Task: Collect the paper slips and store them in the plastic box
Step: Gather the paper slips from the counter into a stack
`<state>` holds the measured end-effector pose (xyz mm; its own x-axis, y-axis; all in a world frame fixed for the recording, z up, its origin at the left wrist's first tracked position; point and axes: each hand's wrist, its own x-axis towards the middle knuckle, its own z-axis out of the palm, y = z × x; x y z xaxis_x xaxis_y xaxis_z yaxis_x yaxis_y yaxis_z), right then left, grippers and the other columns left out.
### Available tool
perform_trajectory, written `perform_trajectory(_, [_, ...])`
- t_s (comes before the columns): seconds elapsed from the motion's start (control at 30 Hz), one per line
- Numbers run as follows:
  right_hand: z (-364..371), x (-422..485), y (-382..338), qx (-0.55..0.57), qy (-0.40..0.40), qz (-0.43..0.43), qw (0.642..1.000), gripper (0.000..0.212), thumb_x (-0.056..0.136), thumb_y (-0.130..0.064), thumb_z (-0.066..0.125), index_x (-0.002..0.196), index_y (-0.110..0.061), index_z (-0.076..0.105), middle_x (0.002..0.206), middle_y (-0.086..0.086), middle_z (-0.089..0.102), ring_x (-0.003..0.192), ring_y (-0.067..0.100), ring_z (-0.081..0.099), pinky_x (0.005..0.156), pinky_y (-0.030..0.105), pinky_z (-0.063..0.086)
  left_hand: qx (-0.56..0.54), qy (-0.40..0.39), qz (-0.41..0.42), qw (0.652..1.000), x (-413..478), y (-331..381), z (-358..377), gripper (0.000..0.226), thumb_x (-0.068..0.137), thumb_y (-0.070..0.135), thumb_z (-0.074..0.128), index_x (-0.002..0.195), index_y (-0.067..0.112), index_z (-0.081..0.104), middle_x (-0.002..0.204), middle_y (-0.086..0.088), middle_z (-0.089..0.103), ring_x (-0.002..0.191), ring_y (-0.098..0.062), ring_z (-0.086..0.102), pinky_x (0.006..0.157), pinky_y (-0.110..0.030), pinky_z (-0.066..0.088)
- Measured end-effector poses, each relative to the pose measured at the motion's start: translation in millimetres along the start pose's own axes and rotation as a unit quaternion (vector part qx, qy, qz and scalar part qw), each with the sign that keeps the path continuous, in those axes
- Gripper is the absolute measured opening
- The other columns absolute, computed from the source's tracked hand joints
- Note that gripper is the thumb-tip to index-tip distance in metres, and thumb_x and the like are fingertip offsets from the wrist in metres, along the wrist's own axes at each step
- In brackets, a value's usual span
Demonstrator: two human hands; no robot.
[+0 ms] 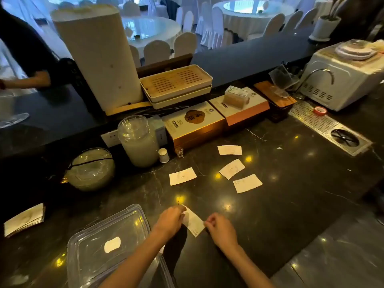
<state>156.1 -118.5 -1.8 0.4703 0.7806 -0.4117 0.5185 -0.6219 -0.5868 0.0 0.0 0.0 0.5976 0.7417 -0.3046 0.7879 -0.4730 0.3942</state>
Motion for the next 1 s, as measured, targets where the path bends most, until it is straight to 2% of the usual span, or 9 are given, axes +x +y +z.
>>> perform_trajectory(0.07, [16, 14, -13, -0.075, -0.028, -0.010, 0.997, 0.032, 0.087, -0.043, 0.067, 0.112, -0.025, 0.060, 0.112, -0.005, 0.061, 0.105, 0.014, 0.059, 0.085, 0.029, 0.050, 0.043, -0.029, 0.031, 0.998, 14, 1, 4, 0.032, 0.099, 0.023, 0.047, 0.129, 0.018, 0.059, 0.130, -0.006, 0.060, 0.121, -0.026, 0.057, 0.098, -0.037, 0.048])
perform_trajectory(0.17, [32, 23, -27, -0.140, -0.029, -0.018, 0.990, 0.053, 0.085, -0.043, 0.070, 0.127, -0.019, 0.049, 0.128, 0.001, 0.051, 0.120, 0.020, 0.050, 0.090, 0.030, 0.046, 0.137, -0.058, 0.090, 0.985, 29, -1, 13, 0.042, 0.099, 0.032, 0.044, 0.139, 0.020, 0.049, 0.136, -0.007, 0.049, 0.126, -0.026, 0.045, 0.100, -0.036, 0.040])
perform_trajectory(0.43, [33, 45, -19, -0.150, -0.071, -0.060, 0.984, 0.037, 0.086, -0.032, 0.071, 0.117, -0.023, 0.053, 0.123, -0.002, 0.051, 0.117, 0.020, 0.045, 0.095, 0.030, 0.044, 0.181, -0.069, 0.118, 0.974, 44, -3, 14, 0.043, 0.085, 0.030, 0.065, 0.123, 0.013, 0.051, 0.124, -0.009, 0.050, 0.113, -0.028, 0.049, 0.094, -0.038, 0.042])
perform_trajectory(0.53, [23, 60, -18, -0.067, -0.125, -0.128, 0.982, 0.024, 0.085, -0.020, 0.069, 0.103, -0.025, 0.053, 0.106, -0.006, 0.057, 0.102, 0.014, 0.049, 0.084, 0.031, 0.046, 0.122, -0.110, 0.041, 0.986, 45, -6, 9, 0.042, 0.084, 0.036, 0.068, 0.115, 0.013, 0.052, 0.118, -0.009, 0.058, 0.107, -0.029, 0.058, 0.091, -0.039, 0.047])
perform_trajectory(0.63, [6, 83, -33, 0.001, -0.189, -0.226, 0.956, 0.018, 0.084, -0.014, 0.065, 0.092, -0.028, 0.056, 0.095, -0.011, 0.055, 0.089, 0.000, 0.048, 0.078, 0.021, 0.042, -0.069, -0.209, -0.051, 0.974, 41, -14, 0, 0.031, 0.091, 0.039, 0.057, 0.111, 0.016, 0.059, 0.112, -0.010, 0.067, 0.100, -0.027, 0.063, 0.078, -0.033, 0.045])
perform_trajectory(0.7, [1, 104, -52, -0.017, -0.211, -0.280, 0.936, 0.018, 0.084, -0.011, 0.063, 0.094, -0.026, 0.062, 0.098, -0.011, 0.061, 0.093, -0.002, 0.050, 0.083, 0.018, 0.041, -0.236, -0.241, -0.066, 0.939, 38, -22, -6, 0.030, 0.098, 0.031, 0.046, 0.115, 0.012, 0.062, 0.114, -0.011, 0.071, 0.095, -0.019, 0.067, 0.079, -0.030, 0.048])
perform_trajectory(0.8, [4, 147, -87, -0.074, -0.166, -0.315, 0.931, 0.028, 0.089, -0.011, 0.061, 0.112, -0.024, 0.068, 0.118, -0.004, 0.066, 0.114, 0.012, 0.054, 0.098, 0.027, 0.044, -0.464, -0.165, -0.139, 0.859, 38, -32, -10, 0.029, 0.102, 0.014, 0.040, 0.121, 0.003, 0.058, 0.107, -0.011, 0.071, 0.072, -0.002, 0.065, 0.064, -0.018, 0.049])
perform_trajectory(0.93, [0, 205, -123, -0.200, -0.070, -0.226, 0.951, 0.051, 0.090, -0.016, 0.062, 0.139, -0.024, 0.052, 0.142, 0.003, 0.052, 0.132, 0.026, 0.046, 0.106, 0.040, 0.044, -0.720, -0.076, -0.226, 0.652, 42, -45, -14, 0.021, 0.097, 0.000, 0.039, 0.117, 0.005, 0.044, 0.088, -0.012, 0.055, 0.068, -0.018, 0.055, 0.060, -0.029, 0.047])
perform_trajectory(1.0, [0, 223, -125, -0.276, -0.077, -0.204, 0.936, 0.057, 0.090, -0.020, 0.063, 0.144, -0.021, 0.044, 0.150, 0.004, 0.043, 0.138, 0.028, 0.036, 0.108, 0.041, 0.041, -0.736, -0.061, -0.255, 0.624, 44, -50, -18, 0.020, 0.094, 0.002, 0.040, 0.114, 0.008, 0.042, 0.083, -0.012, 0.053, 0.061, -0.019, 0.052, 0.055, -0.031, 0.046])
